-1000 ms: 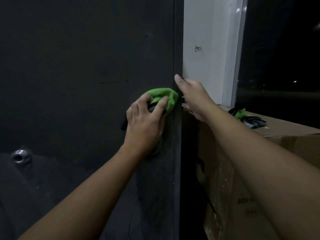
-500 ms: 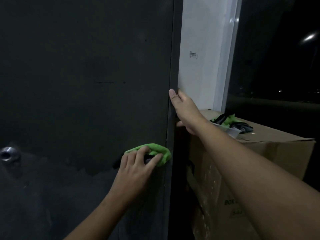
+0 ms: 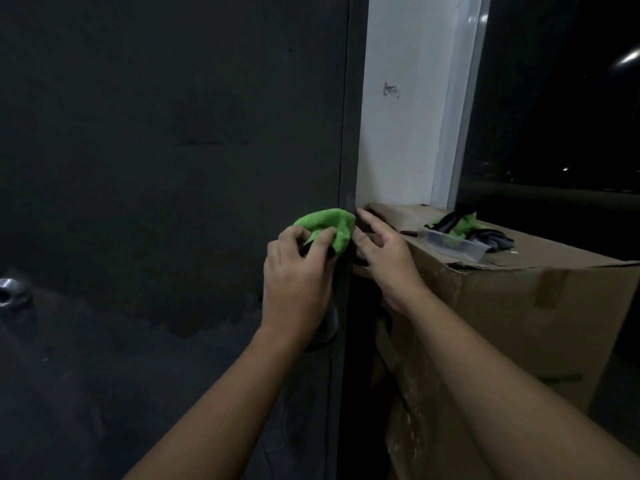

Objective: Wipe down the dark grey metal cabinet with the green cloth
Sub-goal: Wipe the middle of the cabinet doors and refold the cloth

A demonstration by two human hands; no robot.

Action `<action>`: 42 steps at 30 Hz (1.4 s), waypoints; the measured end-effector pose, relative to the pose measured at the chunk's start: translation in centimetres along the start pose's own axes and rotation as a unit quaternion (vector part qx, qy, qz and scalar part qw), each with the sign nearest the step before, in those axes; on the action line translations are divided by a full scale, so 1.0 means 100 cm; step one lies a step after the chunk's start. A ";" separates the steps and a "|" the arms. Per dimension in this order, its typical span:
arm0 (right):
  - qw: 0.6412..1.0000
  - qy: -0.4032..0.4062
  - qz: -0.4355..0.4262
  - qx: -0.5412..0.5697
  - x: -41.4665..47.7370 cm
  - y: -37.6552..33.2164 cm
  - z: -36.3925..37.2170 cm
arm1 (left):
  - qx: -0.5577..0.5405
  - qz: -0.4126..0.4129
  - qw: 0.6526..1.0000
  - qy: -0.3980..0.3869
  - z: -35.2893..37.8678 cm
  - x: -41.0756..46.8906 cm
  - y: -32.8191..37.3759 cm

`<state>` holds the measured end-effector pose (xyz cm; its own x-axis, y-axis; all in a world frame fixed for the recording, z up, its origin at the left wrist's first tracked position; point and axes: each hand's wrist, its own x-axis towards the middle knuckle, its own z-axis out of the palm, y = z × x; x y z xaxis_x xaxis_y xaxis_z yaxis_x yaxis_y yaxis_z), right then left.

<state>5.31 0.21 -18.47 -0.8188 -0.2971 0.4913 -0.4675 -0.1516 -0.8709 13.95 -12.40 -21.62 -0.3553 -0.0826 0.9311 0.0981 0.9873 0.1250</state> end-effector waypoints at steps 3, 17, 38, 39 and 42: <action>0.999 -0.015 0.016 -0.024 -0.002 0.004 -0.006 | 0.041 0.049 0.998 -0.014 0.015 -0.019 -0.004; 0.995 0.012 -0.009 -0.094 -0.034 0.036 0.015 | 0.123 0.156 0.964 -0.177 0.004 -0.124 -0.048; 0.994 -0.030 0.105 0.006 -0.033 0.030 -0.003 | 0.185 0.187 0.961 -0.081 -0.015 0.023 -0.003; 0.994 -0.030 0.106 0.003 -0.035 0.027 -0.002 | 0.183 0.188 0.961 -0.090 -0.015 0.014 -0.005; 0.992 -0.040 0.120 0.005 -0.044 0.014 -0.003 | 0.186 0.185 0.957 -0.123 -0.017 -0.007 -0.008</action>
<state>8.17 1.54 -21.90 -0.8771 -0.3995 0.2667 -0.2580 -0.0765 -0.9631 15.67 -13.37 -21.79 -0.5735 0.2704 0.7733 -0.0628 0.9267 -0.3706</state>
